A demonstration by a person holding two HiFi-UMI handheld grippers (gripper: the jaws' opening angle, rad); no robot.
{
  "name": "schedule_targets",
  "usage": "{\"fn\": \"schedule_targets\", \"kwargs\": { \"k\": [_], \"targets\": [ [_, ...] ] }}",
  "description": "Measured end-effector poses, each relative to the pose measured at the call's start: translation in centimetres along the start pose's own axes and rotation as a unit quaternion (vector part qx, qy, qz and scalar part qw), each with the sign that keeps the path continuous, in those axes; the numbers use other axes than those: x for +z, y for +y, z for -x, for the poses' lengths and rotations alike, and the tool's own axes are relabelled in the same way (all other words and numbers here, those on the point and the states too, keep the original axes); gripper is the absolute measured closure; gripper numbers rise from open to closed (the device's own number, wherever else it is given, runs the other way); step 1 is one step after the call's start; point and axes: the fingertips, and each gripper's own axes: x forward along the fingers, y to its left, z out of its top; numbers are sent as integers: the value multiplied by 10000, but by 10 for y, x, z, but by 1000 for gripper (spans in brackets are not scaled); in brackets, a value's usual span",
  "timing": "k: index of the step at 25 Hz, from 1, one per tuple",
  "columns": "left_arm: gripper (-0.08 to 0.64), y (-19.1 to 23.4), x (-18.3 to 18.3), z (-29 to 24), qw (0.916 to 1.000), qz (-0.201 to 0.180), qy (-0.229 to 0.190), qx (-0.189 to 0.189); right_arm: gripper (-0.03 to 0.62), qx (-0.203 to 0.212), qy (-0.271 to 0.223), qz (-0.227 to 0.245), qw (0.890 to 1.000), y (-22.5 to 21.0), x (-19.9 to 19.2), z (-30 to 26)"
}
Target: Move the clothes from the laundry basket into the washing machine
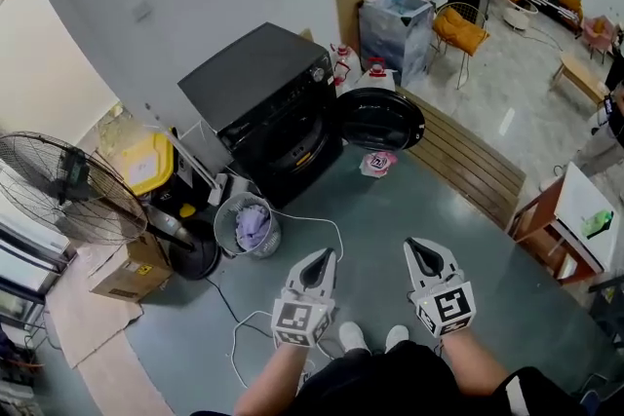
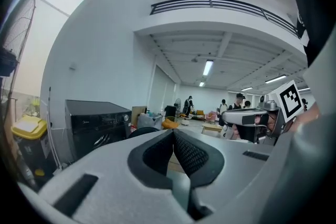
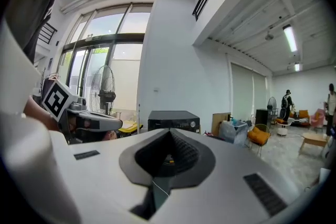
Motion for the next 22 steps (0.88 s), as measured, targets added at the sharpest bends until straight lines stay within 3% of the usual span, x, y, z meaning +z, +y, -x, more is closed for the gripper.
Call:
{"fn": "schedule_targets", "kwargs": {
  "k": [10, 15, 22],
  "targets": [
    [560, 50, 16, -6, 9997, -58, -90, 236, 583, 233, -60, 86, 9997, 7, 21, -55],
    [558, 77, 27, -31, 9989, -28, -70, 462, 583, 609, -37, 78, 9981, -8, 27, -106],
    [560, 139, 45, -80, 9921, 116, -135, 1239, 583, 1327, 6, 76, 9911, -35, 37, -201]
  ]
}}
